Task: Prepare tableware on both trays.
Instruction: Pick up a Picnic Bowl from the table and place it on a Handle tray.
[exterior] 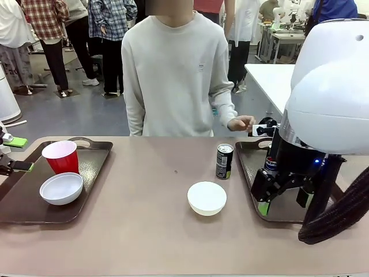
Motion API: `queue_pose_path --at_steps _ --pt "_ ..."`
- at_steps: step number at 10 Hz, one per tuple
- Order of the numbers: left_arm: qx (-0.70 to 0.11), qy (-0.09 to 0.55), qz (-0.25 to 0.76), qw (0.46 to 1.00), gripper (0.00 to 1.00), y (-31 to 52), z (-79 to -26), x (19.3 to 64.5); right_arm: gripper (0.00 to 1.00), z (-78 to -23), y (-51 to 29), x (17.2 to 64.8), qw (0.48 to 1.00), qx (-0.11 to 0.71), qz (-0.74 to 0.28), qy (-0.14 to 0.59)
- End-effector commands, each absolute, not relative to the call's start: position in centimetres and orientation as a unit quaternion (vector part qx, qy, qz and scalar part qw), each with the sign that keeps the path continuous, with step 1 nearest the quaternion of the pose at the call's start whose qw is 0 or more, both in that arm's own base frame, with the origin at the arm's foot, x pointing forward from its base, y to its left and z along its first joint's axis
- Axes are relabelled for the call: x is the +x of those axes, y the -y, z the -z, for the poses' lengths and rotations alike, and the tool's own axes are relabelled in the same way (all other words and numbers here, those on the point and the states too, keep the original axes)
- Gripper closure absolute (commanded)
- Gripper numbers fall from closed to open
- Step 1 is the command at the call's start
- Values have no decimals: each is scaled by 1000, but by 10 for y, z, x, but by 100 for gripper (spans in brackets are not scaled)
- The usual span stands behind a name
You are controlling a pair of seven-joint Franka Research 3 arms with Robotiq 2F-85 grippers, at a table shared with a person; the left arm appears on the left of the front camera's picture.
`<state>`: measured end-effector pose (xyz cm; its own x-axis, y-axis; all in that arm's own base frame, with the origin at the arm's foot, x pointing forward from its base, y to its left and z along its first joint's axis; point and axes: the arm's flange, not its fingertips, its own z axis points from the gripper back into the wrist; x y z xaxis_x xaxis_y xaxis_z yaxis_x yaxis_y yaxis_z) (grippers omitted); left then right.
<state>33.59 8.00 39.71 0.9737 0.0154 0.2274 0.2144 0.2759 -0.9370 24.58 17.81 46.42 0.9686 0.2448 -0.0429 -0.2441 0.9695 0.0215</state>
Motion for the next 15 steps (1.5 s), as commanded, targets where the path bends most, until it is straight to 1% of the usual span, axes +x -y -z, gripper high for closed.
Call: queue_pose_path --at_steps 1,3,4,7,9,10,11,14,15 --pt "-604 109 69 787 8 -80 -397 335 0 -430 -182 252 994 31 -101 12" --pt "-604 109 69 787 8 -80 -397 335 0 -422 -203 281 995 38 -83 37" --pt "-604 109 69 787 8 -80 -397 335 0 -413 -218 298 996 24 -79 26" --pt "-604 109 69 787 8 -80 -397 335 0 -391 -242 339 997 -11 -61 44" --pt "-604 109 69 787 8 -80 -397 335 0 -383 -253 364 997 -11 -50 51" --pt "-604 109 69 787 8 -80 -397 335 0 -390 -255 362 997 2 -55 53" --pt "-604 109 69 787 8 -80 -397 335 0 -384 -240 349 997 2 -68 43" --pt "-604 109 69 787 8 -80 -397 335 0 -384 -240 349 997 2 -68 43" --pt "-604 109 69 787 8 -80 -397 335 0 -385 -245 356 997 4 -67 43"
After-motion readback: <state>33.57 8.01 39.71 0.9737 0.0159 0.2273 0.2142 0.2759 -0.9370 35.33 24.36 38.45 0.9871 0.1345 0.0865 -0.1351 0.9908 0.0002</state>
